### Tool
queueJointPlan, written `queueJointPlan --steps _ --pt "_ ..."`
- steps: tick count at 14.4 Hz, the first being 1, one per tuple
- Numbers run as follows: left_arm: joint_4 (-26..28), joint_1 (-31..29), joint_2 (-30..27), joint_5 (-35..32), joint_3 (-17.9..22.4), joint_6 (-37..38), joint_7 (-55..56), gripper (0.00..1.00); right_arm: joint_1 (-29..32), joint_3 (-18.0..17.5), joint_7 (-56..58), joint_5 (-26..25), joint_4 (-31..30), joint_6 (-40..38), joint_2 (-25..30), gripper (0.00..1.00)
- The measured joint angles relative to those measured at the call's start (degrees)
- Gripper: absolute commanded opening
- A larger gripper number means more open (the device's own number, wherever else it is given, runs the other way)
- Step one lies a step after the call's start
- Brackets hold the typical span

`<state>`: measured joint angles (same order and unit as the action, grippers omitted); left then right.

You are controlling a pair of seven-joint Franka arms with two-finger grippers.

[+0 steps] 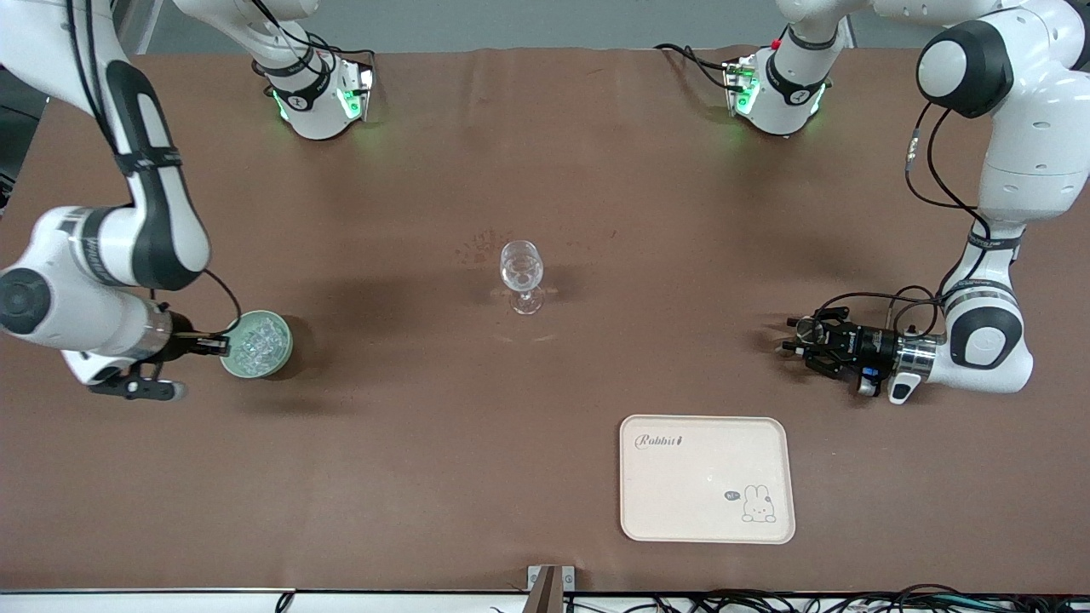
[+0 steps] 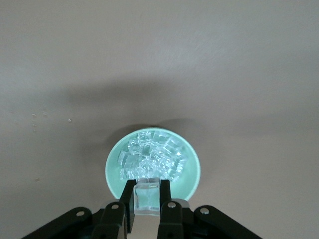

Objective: Pour wine and add ice with both arms
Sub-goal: 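Lift the ice cube with the right gripper while the left gripper lifts the jigger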

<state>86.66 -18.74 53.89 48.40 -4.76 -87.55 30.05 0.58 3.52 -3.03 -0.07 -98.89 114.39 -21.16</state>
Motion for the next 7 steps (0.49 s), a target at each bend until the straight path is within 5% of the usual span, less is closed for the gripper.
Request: queueJointPlan --steps 6,7 --pt "-0.18 -0.08 0.0 0.0 0.05 -0.1 -0.41 0.01 2.85 0.3 0.15 0.0 6.45 -8.26 11.1 0.01" --pt "-0.21 -0.08 0.0 0.0 0.05 -0.08 -0.45 0.01 3.15 0.3 0.17 0.0 8.46 -11.87 12.63 0.01"
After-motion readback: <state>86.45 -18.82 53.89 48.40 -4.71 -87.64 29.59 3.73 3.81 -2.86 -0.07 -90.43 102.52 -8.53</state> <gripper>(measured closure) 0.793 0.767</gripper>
